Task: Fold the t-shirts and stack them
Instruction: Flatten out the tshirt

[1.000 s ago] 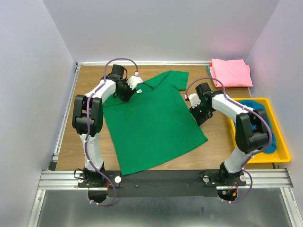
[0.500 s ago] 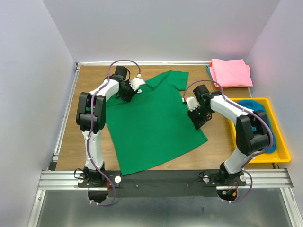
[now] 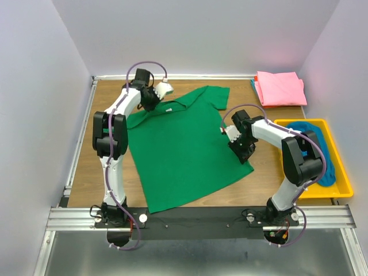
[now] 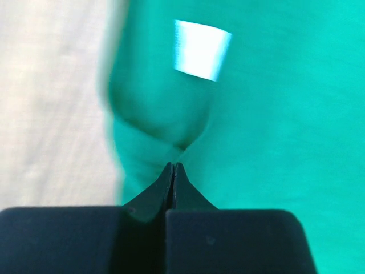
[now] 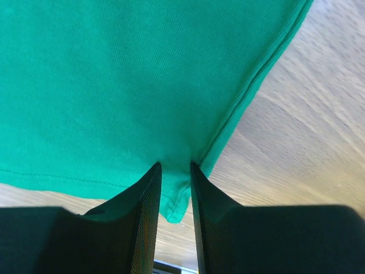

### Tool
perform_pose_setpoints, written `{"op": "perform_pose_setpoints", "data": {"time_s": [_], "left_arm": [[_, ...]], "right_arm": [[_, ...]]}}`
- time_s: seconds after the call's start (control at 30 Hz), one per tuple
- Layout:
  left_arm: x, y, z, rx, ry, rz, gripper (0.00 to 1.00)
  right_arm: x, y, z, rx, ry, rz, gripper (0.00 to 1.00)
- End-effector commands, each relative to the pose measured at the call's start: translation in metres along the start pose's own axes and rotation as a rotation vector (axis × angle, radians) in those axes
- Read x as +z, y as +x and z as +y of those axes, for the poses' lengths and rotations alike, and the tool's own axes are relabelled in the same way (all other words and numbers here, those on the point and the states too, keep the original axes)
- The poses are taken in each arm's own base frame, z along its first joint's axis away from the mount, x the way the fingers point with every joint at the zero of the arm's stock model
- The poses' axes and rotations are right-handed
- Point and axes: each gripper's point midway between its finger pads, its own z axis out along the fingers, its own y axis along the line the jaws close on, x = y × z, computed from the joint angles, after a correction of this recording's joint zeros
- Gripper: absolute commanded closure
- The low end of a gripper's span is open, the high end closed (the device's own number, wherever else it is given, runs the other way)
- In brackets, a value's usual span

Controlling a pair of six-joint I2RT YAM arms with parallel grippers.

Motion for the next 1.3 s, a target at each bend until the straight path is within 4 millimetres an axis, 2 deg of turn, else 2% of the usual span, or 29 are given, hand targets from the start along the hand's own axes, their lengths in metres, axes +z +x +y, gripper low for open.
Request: {"op": "perform_pose_setpoints", "data": {"time_s": [0.0,0.03,0.07,0.13,0.17,0.2,0.23,0.27,0.33,0.37,0.4,0.43,0.47,0.57,0.77,0.93,1.0,1.07,1.1,1.27], "left_arm": [[-0.009,0.000,0.065,-0.027,-0.131,-0.017,1.00],[-0.009,-0.001,0.077,-0.037,-0.155,-0.024,1.00],[-0.009,-0.004,0.102,-0.052,-0.201,-0.036,0.98],[-0.009,-0.007,0.123,-0.072,-0.237,-0.053,0.82],[-0.009,-0.007,0.141,-0.081,-0.278,-0.059,0.67],[-0.010,-0.005,0.149,-0.089,-0.298,-0.059,0.61],[-0.013,-0.004,0.156,-0.093,-0.321,-0.059,0.59],[-0.013,0.008,0.165,-0.107,-0.349,-0.035,0.57],[-0.012,0.021,0.168,-0.131,-0.366,-0.013,0.57],[-0.018,0.019,0.167,-0.133,-0.374,-0.020,0.57],[-0.027,0.034,0.176,-0.166,-0.395,-0.017,0.57],[-0.024,0.043,0.171,-0.186,-0.382,-0.013,0.57],[-0.037,0.034,0.168,-0.180,-0.376,-0.052,0.57],[-0.050,0.026,0.152,-0.173,-0.343,-0.110,0.54],[-0.063,-0.002,0.141,-0.171,-0.277,-0.197,0.49],[-0.037,-0.006,0.125,-0.171,-0.187,-0.199,0.51],[-0.024,-0.008,0.112,-0.173,-0.130,-0.206,0.53],[-0.012,-0.002,0.105,-0.192,-0.093,-0.197,0.55],[-0.004,-0.011,0.094,-0.177,-0.071,-0.196,0.55],[0.027,0.008,0.093,-0.218,-0.073,-0.121,0.58]], "right_arm": [[0.031,0.016,-0.022,-0.004,0.112,0.068,0.65],[0.030,0.014,-0.023,-0.003,0.116,0.061,0.66],[0.029,0.013,-0.024,-0.001,0.120,0.060,0.65],[0.028,0.010,-0.026,-0.001,0.127,0.056,0.65],[0.027,0.008,-0.028,-0.004,0.133,0.050,0.65],[0.025,0.006,-0.030,-0.004,0.139,0.046,0.65],[0.023,0.004,-0.033,-0.008,0.155,0.044,0.65],[0.023,0.003,-0.035,-0.011,0.162,0.044,0.65],[0.020,0.003,-0.038,-0.022,0.181,0.047,0.65],[0.020,0.001,-0.040,-0.028,0.187,0.047,0.65],[0.020,0.001,-0.042,-0.032,0.194,0.050,0.65],[0.020,0.000,-0.045,-0.042,0.205,0.054,0.65],[0.022,0.000,-0.046,-0.047,0.208,0.061,0.65],[0.024,-0.005,-0.053,-0.060,0.232,0.060,0.65],[0.026,-0.010,-0.060,-0.076,0.253,0.065,0.65],[0.026,-0.007,-0.063,-0.089,0.267,0.076,0.65],[0.026,-0.007,-0.064,-0.096,0.276,0.079,0.65],[0.025,-0.007,-0.069,-0.099,0.286,0.079,0.65],[0.024,-0.008,-0.070,-0.101,0.292,0.081,0.65],[0.021,-0.016,-0.077,-0.104,0.311,0.072,0.65]]}}
